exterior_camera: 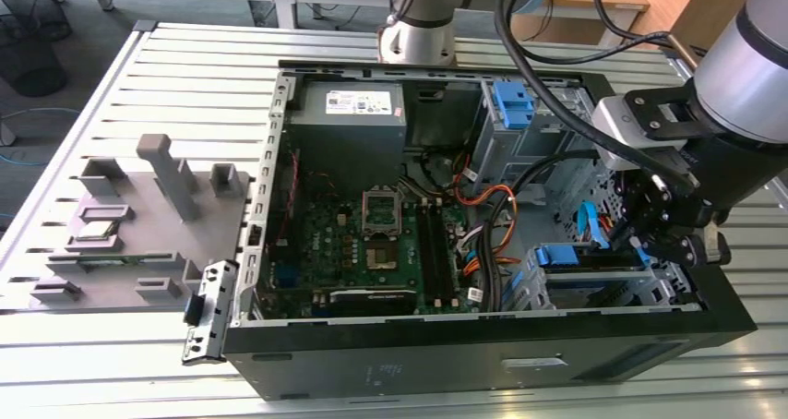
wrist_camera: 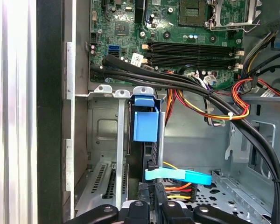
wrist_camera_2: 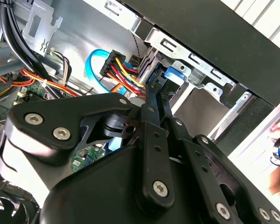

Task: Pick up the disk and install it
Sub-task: 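Insert the second disk wire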

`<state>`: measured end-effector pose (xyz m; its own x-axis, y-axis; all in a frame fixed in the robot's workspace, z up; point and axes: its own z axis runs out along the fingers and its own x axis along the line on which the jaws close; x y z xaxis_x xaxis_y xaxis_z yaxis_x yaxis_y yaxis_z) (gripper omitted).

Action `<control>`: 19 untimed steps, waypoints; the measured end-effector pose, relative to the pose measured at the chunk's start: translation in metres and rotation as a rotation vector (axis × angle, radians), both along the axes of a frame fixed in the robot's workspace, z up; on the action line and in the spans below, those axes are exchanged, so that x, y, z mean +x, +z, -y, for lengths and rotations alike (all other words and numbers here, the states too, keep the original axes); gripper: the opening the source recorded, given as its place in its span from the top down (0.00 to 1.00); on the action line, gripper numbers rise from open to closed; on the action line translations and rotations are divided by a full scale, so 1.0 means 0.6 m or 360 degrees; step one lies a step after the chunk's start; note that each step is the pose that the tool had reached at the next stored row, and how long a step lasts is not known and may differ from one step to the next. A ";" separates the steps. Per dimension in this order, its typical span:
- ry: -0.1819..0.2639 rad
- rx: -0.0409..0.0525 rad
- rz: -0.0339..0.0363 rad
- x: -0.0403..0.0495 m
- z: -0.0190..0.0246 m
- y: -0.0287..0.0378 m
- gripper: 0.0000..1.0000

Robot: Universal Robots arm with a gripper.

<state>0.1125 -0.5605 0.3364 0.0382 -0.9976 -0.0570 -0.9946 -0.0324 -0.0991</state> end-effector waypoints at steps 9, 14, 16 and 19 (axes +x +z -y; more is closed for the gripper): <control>0.0000 0.0000 0.0000 0.000 0.0000 -0.002 0.83; 0.0000 0.0022 0.0000 0.000 0.0000 -0.001 0.83; 0.0000 0.0023 0.0000 0.000 0.0001 -0.002 0.83; 0.0000 0.0022 0.0000 0.000 0.0007 -0.002 0.83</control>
<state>0.1124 -0.5609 0.3350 0.0382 -0.9967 -0.0710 -0.9946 -0.0310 -0.0995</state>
